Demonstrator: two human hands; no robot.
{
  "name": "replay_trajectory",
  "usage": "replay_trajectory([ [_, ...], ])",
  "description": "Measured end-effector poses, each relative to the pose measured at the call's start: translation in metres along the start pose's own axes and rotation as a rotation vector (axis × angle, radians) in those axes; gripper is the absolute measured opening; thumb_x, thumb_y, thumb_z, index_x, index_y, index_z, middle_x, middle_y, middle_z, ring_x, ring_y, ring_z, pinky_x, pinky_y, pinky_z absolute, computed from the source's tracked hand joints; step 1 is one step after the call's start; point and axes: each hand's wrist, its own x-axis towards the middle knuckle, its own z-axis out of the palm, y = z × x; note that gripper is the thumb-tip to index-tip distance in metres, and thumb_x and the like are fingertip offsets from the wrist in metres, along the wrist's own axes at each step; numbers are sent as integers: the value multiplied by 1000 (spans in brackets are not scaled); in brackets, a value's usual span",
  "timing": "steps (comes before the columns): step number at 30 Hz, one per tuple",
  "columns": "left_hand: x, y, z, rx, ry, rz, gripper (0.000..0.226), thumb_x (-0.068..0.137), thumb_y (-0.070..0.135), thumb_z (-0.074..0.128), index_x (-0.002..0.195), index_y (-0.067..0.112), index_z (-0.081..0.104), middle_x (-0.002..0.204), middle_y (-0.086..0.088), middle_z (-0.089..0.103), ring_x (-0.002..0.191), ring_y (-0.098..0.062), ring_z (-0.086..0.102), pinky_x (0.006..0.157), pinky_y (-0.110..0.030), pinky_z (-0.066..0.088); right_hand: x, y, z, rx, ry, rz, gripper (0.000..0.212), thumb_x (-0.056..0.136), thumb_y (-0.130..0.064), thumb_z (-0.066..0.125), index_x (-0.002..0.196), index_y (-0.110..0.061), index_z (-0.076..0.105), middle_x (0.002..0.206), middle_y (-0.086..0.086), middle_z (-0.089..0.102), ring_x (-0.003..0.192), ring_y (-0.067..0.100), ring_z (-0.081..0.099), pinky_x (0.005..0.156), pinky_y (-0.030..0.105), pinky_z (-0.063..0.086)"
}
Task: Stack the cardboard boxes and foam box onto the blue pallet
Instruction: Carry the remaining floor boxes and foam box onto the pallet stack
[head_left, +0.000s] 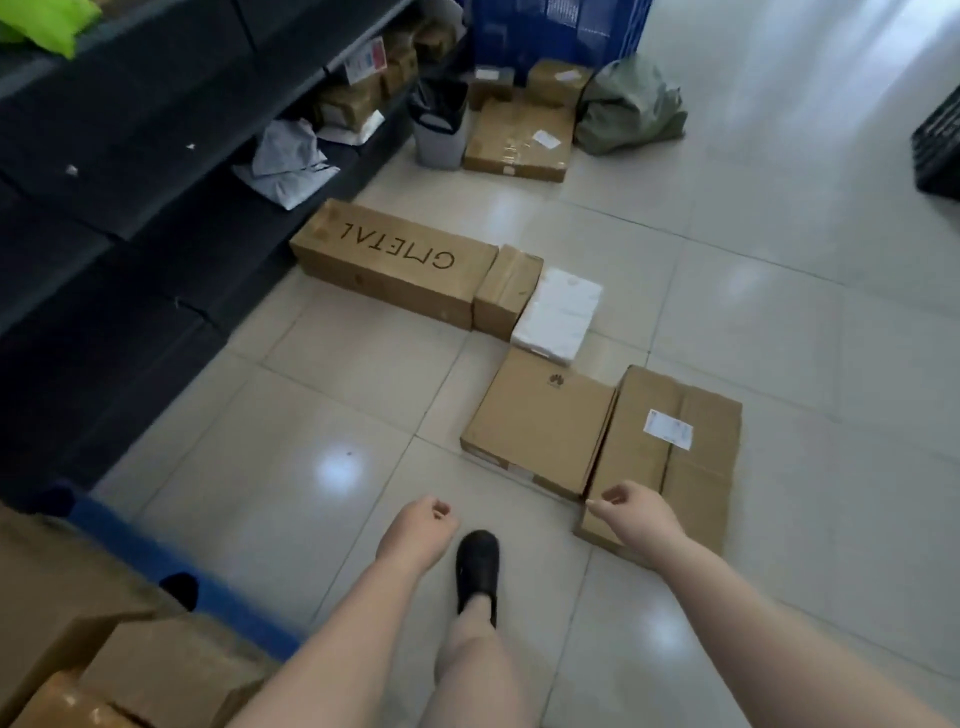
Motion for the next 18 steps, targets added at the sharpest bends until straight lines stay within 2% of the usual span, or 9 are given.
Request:
replay_trajectory([
  [2,52,24,0,65,-26,-4,35,88,27,52,119,13,57,119,-7,60,103,-22,56,87,-27,43,52,-4,-1,34,-19,77,48,86,-39,59,124,-10,54,123,6,59,111,24,55,83,29,42],
  [6,177,61,18,177,-64,-4,35,88,29,51,120,16,55,120,-5,59,94,-18,53,81,-25,41,175,0,17,166,-31,217,50,85,-40,60,123,-8,52,123,9,58,110,26,55,81,28,42],
  [8,244,73,42,263,-79,6,39,88,29,49,125,18,52,124,-3,57,100,-19,55,81,-26,42,240,13,36,208,-51,275,54,86,-39,60,127,-5,49,127,12,56,113,28,54,81,28,40],
  [10,312,77,74,331,-76,16,44,87,30,49,130,20,48,128,-3,55,110,-22,55,88,-29,45,307,32,59,215,-49,316,60,85,-40,61,130,-4,45,132,12,53,119,28,51,87,29,40],
  [15,478,48,173,331,-60,-18,59,87,32,56,139,12,37,139,-13,47,125,-30,48,101,-38,42,459,92,130,256,-75,408,81,83,-41,64,143,-3,25,147,14,37,133,30,38,102,33,35],
  [18,557,21,213,345,11,-62,67,84,34,60,141,9,33,141,-14,44,127,-34,44,102,-40,41,525,128,169,329,-23,488,87,80,-39,69,143,0,23,147,16,35,134,31,37,105,34,34],
])
